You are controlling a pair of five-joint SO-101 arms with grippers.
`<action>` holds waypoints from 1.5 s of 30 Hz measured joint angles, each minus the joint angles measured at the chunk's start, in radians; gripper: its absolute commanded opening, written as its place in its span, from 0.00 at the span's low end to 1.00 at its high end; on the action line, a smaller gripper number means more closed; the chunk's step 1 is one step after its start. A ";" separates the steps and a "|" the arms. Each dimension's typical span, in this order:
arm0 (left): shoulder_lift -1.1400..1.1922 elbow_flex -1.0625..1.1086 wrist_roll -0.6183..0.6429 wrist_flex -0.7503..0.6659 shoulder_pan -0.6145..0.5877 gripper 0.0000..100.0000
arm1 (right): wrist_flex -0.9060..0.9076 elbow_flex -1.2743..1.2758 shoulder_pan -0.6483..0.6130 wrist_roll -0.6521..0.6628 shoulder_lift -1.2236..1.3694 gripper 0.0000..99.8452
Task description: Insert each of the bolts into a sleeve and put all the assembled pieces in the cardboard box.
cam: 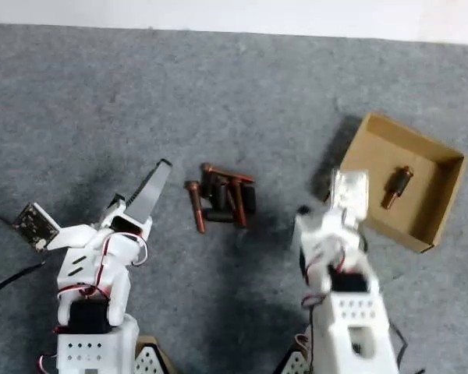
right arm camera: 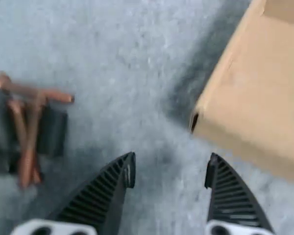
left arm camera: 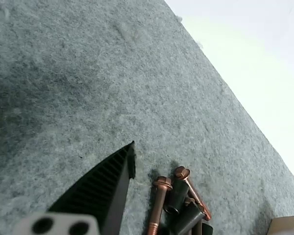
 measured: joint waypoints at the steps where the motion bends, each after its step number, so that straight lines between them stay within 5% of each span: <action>1: 0.000 0.000 0.000 0.000 0.000 0.59 | -0.006 0.048 0.000 0.000 -0.040 0.21; 11: 0.000 0.006 0.000 0.000 0.044 0.59 | -0.012 0.098 -0.003 -0.002 -0.316 0.21; 39: 0.000 0.006 -0.038 -0.002 0.009 0.59 | -0.012 0.100 -0.035 -0.002 -0.331 0.21; 45: 0.000 0.006 -0.038 -0.002 0.009 0.59 | 0.137 0.098 -0.101 -0.003 -0.333 0.21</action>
